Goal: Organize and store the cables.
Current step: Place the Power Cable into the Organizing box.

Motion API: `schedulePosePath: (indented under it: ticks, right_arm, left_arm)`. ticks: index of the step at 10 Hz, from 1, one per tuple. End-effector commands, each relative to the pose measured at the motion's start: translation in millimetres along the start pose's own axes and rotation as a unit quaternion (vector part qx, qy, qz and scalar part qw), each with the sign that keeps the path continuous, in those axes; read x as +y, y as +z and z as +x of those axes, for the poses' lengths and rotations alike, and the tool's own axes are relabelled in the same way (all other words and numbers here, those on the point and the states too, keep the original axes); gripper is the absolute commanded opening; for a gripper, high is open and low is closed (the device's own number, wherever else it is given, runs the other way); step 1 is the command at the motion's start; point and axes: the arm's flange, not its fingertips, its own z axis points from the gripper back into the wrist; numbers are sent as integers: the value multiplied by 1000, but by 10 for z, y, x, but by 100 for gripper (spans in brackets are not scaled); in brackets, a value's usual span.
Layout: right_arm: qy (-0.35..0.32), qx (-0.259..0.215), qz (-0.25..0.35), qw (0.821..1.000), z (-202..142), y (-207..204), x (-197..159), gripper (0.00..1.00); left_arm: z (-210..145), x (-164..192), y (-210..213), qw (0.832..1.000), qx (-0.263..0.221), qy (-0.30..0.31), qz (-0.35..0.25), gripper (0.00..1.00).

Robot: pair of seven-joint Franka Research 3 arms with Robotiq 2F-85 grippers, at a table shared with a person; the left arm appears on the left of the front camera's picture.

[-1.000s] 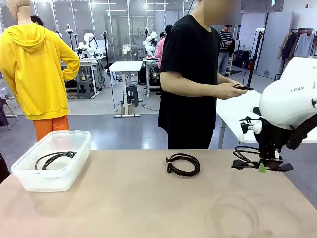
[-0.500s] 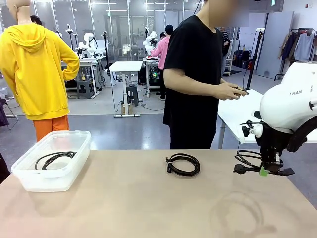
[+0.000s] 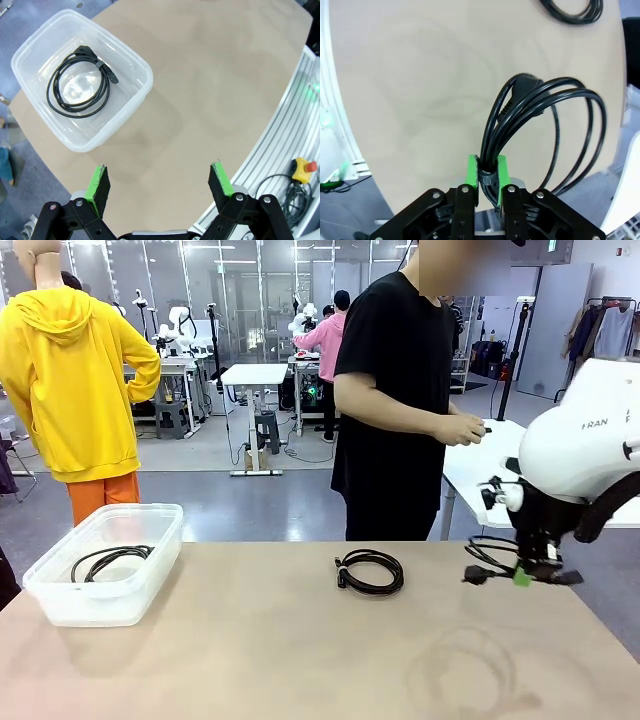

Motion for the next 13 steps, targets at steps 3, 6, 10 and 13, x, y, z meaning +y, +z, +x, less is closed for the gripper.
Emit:
schedulePosePath:
  ticks: [3, 6, 10, 13]
  right_arm:
    - [102, -7, -17, 995, 1403, 444, 145, 18]
    - [168, 13, 2, 986, 2459, 271, 250, 18]
    - [183, 12, 41, 982, 3134, -223, 417, 18]
    - [163, -29, 68, 984, 3251, -718, 490, 18]
  left_arm:
    - [14, 0, -7, 1000, -1, 5, 1, 100]
    - [14, 0, -7, 1000, -1, 5, 1, 100]
    - [14, 0, -7, 1000, -1, 5, 1, 100]
    - [14, 0, -7, 1000, -1, 5, 1, 100]
